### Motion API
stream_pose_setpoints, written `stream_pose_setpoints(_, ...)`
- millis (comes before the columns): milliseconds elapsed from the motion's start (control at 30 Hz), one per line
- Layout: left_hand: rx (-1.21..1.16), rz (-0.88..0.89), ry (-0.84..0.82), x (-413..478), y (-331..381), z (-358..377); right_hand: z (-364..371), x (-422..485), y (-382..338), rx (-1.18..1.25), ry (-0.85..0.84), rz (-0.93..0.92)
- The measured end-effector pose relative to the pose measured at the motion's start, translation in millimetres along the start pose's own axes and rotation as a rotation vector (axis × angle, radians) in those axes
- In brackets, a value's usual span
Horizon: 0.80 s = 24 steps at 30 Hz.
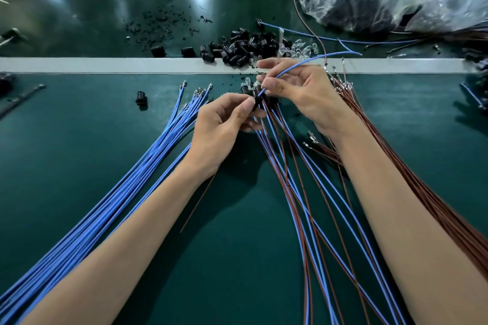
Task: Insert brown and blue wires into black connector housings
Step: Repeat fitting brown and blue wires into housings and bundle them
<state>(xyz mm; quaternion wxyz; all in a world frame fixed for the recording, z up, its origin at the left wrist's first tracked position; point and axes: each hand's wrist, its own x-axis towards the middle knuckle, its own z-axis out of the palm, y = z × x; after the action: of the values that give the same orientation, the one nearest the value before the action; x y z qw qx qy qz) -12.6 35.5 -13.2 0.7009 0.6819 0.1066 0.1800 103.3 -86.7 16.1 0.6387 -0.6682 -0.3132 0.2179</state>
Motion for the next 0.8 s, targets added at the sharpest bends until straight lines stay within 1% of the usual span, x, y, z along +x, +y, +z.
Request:
stream_pose_setpoints(67,-0.014,-0.005,-0.006,0.4,0.8,0.3,-0.9,0.8,-0.2,0.032,0.012,0.006)
stream_pose_setpoints(167,-0.03,-0.009,-0.011,0.8,1.8,0.4,1.1,1.1,1.2,0.021,-0.046,0.021)
stream_pose_setpoints(233,-0.038,-0.011,-0.004,1.0,3.1,0.2,2.4,1.6,2.3,0.017,-0.054,0.024)
stream_pose_setpoints(367,-0.078,-0.011,0.01,0.6,5.6,1.7,2.6,4.2,5.0,0.005,0.027,0.004)
stream_pose_setpoints(433,-0.044,-0.015,0.038,0.6,5.6,3.0,3.1,4.6,6.5,0.001,0.06,0.002)
stream_pose_setpoints(533,-0.02,-0.027,0.058,0.8,4.1,3.7,3.6,4.8,6.5,-0.01,0.06,-0.005)
stream_pose_setpoints(700,0.004,-0.02,0.04,-0.4,5.0,3.6,1.8,4.6,3.1,-0.02,-0.011,0.012)
stream_pose_setpoints(800,-0.01,-0.028,0.038,0.1,6.6,4.3,1.3,4.7,2.2,0.023,0.057,-0.005)
